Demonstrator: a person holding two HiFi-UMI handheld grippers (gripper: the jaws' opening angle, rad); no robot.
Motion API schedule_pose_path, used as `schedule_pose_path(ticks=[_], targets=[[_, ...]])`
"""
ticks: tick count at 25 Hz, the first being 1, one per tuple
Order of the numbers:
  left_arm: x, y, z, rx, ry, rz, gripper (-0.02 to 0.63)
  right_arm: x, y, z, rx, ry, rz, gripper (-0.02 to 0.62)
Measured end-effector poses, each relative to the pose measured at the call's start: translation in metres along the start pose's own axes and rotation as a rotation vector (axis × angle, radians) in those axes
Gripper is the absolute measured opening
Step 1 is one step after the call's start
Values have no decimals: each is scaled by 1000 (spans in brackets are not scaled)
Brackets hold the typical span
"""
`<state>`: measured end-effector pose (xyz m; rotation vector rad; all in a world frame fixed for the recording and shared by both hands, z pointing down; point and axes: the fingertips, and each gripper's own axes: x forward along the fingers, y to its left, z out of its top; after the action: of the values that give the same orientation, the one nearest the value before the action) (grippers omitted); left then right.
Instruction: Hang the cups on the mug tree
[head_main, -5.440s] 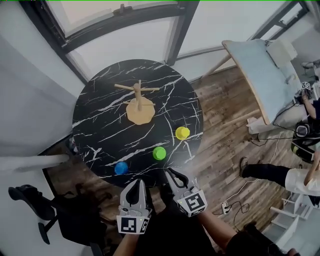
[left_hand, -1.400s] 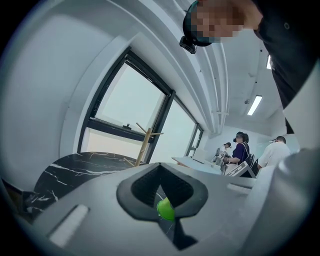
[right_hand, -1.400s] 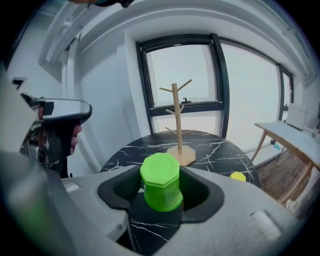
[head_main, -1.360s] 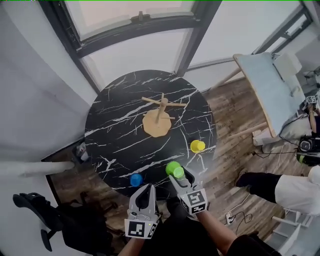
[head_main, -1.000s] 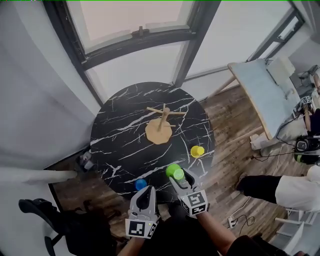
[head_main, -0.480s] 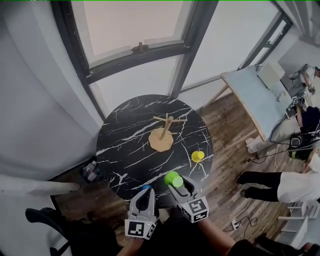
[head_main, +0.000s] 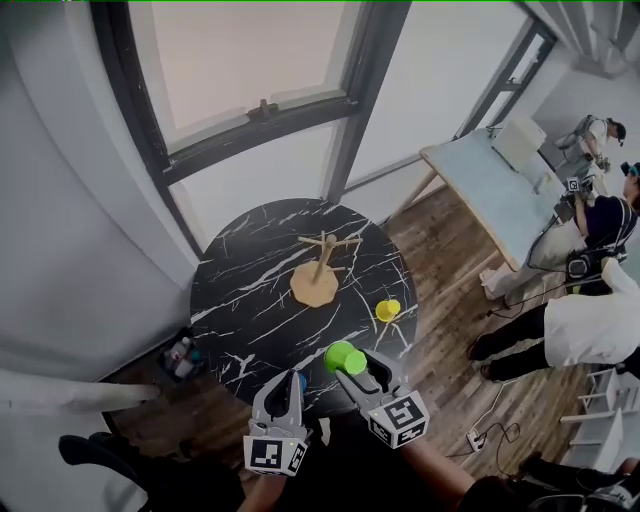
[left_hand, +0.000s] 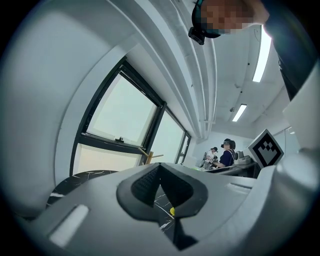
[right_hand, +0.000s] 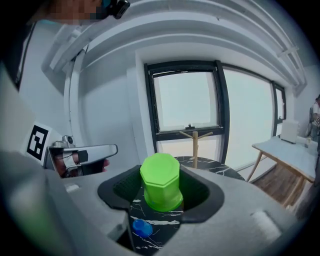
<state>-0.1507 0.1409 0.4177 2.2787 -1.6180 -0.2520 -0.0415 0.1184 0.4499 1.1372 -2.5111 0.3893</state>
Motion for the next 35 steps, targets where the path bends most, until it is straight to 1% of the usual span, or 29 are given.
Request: schedule_pose_path(ticks=[5,10,14,17,26,31,35], targets=[[5,-6,7,8,-10,-26,0,-5,1,17,8,-33,6,238],[10,-5,6,1,-12,-30,0,-5,-1,32,12,-55,9,238],[17,-7,14,17,-8,-31,0,-2,-7,38,10,-65,16,238],[24,-5,11,24,-4,-31,0,2,-12,45,9,-78,23,238],[55,-6,27,31,-8,-10,0,11,-39,69,12,-101,39,238],[77,-5,27,35,-9,-9,0,19,-58,80,20,-114,34,238],[93,-9,34,35,-4,-11,0,23,-71,90,23,-117,36,238]])
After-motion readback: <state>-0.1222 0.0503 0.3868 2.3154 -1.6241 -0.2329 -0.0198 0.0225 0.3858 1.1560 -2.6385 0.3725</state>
